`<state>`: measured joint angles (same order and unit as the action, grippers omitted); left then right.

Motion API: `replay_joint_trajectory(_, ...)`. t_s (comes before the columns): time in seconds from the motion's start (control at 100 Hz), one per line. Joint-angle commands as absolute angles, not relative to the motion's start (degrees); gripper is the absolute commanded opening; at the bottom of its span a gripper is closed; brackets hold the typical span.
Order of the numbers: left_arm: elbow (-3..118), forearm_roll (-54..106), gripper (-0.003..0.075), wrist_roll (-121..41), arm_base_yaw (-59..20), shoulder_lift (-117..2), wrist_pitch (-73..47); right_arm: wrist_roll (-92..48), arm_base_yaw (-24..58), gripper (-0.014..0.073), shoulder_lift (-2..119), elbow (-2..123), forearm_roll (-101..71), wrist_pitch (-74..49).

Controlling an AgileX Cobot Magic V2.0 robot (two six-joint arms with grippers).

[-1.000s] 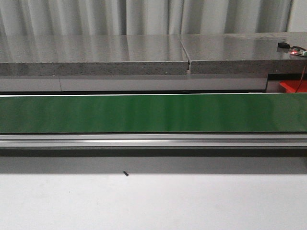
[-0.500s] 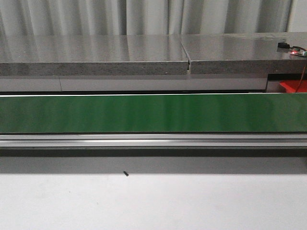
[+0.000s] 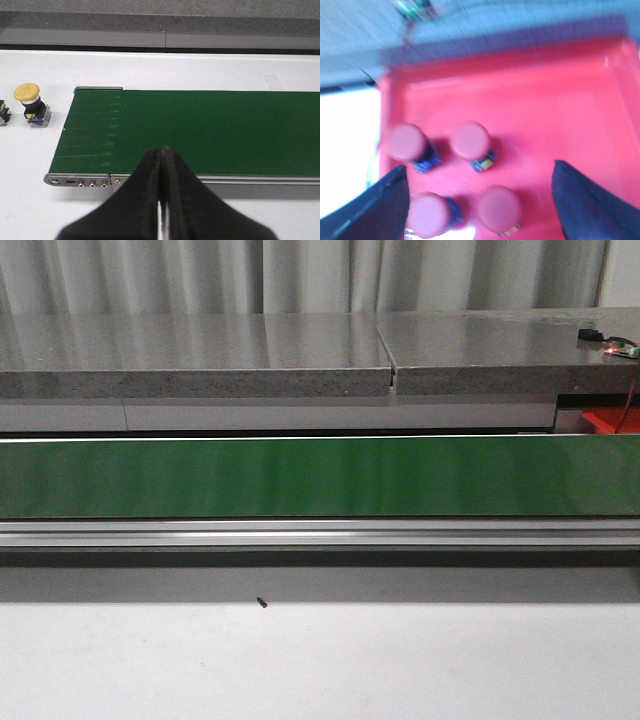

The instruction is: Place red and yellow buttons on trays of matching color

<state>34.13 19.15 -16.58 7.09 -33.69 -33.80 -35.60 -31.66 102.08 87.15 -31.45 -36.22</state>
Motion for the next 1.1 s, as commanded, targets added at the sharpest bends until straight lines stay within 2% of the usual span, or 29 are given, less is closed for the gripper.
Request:
replay_joint_trajectory(0.0, 35.6, 20.1, -0.0020, -16.6, 6.6, -33.8, -30.3, -36.3, -29.0, 0.0580, 94.9, 88.7, -32.9, -34.2)
replay_joint_trajectory(0.37, 35.6, 20.1, -0.0020, -16.6, 6.6, -33.8, -30.3, -32.0, -12.6, 0.0580, 82.7, 87.1, -27.0, -35.3)
replay_joint_trajectory(0.66, 35.6, 20.1, -0.0020, -16.6, 6.6, -33.8, -30.3, -19.8, -0.2, 0.0580, 72.9, 78.2, -10.4, -30.0)
replay_joint_trajectory(0.8, 35.6, 20.1, -0.0020, -16.6, 6.6, -33.8, -30.3, -14.1, 2.7, 0.0580, 68.1, 72.3, -5.8, -30.4)
replay_joint_trajectory(1.09, 35.6, 20.1, -0.0020, -16.6, 6.6, -33.8, -30.3, -8.0, 2.4, 0.0580, 55.2, 55.7, -5.7, -29.5)
